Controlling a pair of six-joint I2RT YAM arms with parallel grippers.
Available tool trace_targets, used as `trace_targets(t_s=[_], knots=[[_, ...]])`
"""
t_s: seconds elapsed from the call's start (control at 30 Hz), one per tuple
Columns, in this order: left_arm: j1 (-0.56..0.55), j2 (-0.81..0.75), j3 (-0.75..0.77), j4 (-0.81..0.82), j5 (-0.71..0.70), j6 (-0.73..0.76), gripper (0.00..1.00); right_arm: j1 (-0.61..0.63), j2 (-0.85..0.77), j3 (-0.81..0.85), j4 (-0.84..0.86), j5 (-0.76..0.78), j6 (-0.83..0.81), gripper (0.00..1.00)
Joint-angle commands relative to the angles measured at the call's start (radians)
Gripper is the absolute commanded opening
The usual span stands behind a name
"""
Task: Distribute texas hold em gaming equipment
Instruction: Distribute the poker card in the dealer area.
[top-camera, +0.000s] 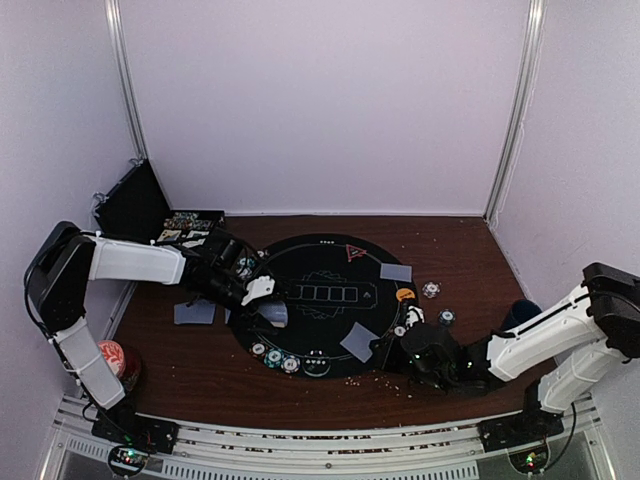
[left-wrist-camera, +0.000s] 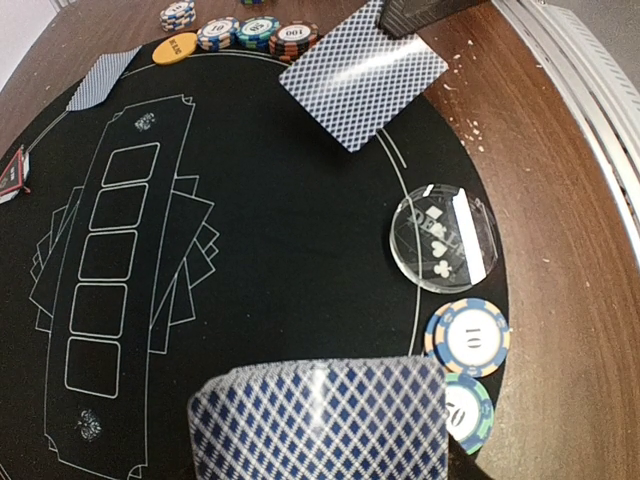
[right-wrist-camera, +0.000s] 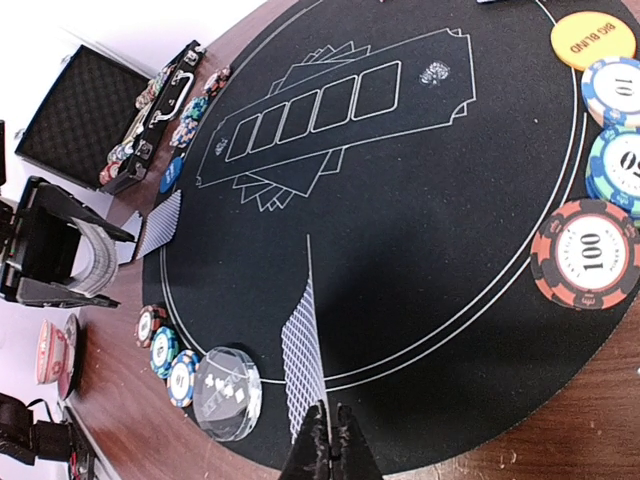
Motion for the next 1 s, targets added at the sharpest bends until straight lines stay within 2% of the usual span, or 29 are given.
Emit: trace_targets(t_s=[0.0,0.27,0.37,0.67,0.87,0.97], knots=[[0.002,0.005,0.029,0.004,0.008,0.001,0.42,0.028,0.064,-0.008,0.117,0.094,0.059,0.00],[0.001,0.005,0.029,0.004,0.009,0.002,0.42,0.048,0.126,0.011,0.124,0.098,0.097,0.00],[0.002,0.009,0.031,0.004,0.009,0.003,0.42,0.062,0.135,0.028,0.087,0.108,0.104,0.03],[0.002,0.008,0.030,0.004,0.009,0.002,0.42,0.095,0.170,0.070,0.003,0.126,0.132,0.19],[0.001,0.007,0.029,0.004,0.009,0.003,0.42,0.105,0.145,0.103,-0.126,0.185,0.141,0.33],[0.001,0.008,0.030,0.003,0.010,0.003,0.42,0.110,0.120,0.122,-0.213,0.223,0.140,0.43]])
